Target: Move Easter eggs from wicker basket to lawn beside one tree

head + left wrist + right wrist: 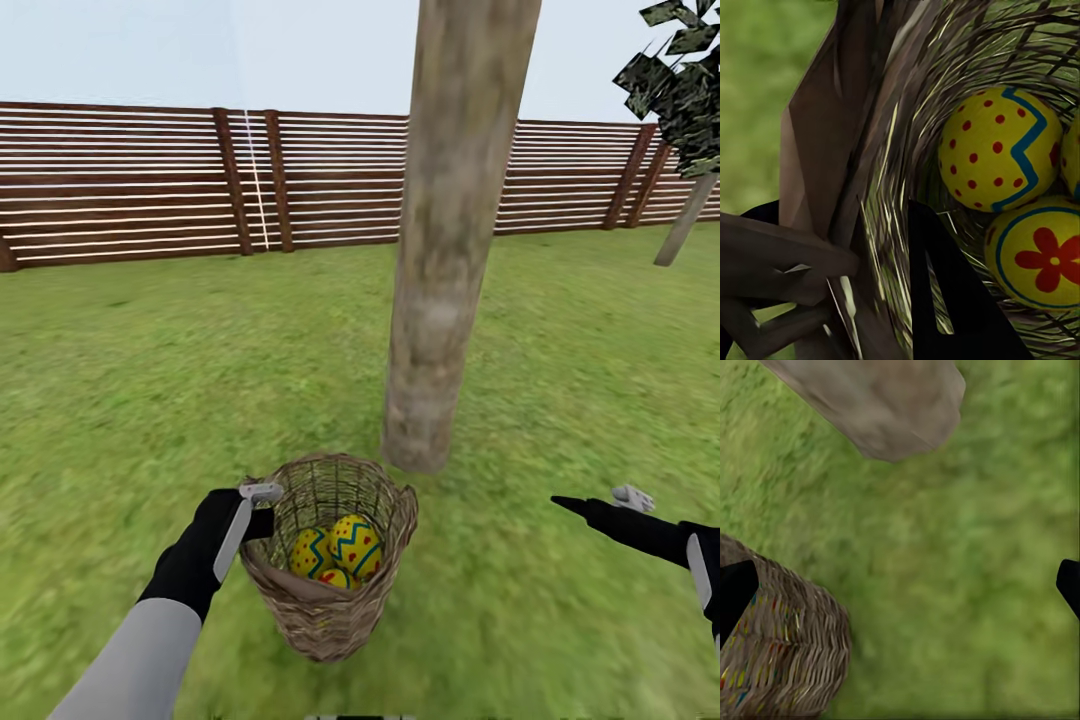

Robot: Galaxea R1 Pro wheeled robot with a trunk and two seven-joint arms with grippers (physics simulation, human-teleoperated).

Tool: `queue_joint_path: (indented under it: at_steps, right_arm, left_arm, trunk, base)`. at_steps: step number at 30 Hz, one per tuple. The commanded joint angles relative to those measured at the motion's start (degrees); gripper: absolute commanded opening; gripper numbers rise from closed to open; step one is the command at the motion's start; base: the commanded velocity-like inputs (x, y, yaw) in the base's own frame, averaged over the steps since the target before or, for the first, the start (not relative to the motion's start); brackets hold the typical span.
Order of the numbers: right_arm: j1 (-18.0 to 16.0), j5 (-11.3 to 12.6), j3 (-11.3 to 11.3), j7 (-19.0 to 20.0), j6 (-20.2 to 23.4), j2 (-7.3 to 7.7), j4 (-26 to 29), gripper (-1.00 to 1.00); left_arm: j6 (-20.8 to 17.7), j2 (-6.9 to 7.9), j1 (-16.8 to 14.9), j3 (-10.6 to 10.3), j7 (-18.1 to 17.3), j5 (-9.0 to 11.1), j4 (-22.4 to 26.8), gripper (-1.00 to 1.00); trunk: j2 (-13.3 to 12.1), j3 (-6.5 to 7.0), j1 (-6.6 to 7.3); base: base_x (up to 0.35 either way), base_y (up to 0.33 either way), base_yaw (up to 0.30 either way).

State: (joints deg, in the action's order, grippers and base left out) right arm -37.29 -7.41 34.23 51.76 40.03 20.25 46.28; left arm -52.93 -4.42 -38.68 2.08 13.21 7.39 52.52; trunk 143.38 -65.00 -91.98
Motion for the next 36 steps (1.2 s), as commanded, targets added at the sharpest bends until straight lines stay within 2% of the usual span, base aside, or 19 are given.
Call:
queue_joint_path:
  at_steps: [1,10,15,16,31,36]
  right_arm:
    - [-0.1,-0.6,0.2,0.5,0.2,-0.03,0.0,1.00]
    - [-0.1,-0.7,0.1,0.5,0.3,-0.03,0.0,1.00]
    - [-0.1,-0.7,0.1,0.5,0.2,-0.03,-0.1,1.00]
    - [-0.1,-0.7,0.1,0.5,0.2,-0.03,0.0,1.00]
    - [-0.1,-0.7,0.1,0.5,0.2,-0.03,0.0,1.00]
    - [-0.1,-0.7,0.1,0.5,0.2,-0.03,0.0,1.00]
  left_arm:
    - [0.0,-0.06,0.0,0.1,0.5,1.6,-1.5,-1.00]
    - [-0.1,-0.06,0.0,0.1,0.5,1.6,-1.5,-1.00]
    - [-0.1,-0.06,0.0,0.4,0.5,1.6,-1.5,-1.00]
    - [-0.1,-0.06,0.0,0.4,0.5,1.5,-1.5,1.00]
    - [-0.3,-0.06,0.0,0.3,0.6,1.4,-1.5,1.00]
    - [-0.4,-0.06,0.0,0.3,0.6,1.4,-1.5,1.00]
  trunk:
    - [0.0,-0.29,-0.02]
    - [0.2,-2.28,-0.26]
    - [0.2,-2.28,-0.26]
    - [0.2,-2.28,-0.26]
    - [0.2,-2.28,-0.26]
    - [0.1,-1.18,-0.13]
  base:
    - [0.000,0.000,0.000]
    - [0.000,0.000,0.000]
    - [0.000,0.000,0.000]
    - [0.000,0.000,0.000]
    - [0.000,0.000,0.000]
    - [0.000,0.000,0.000]
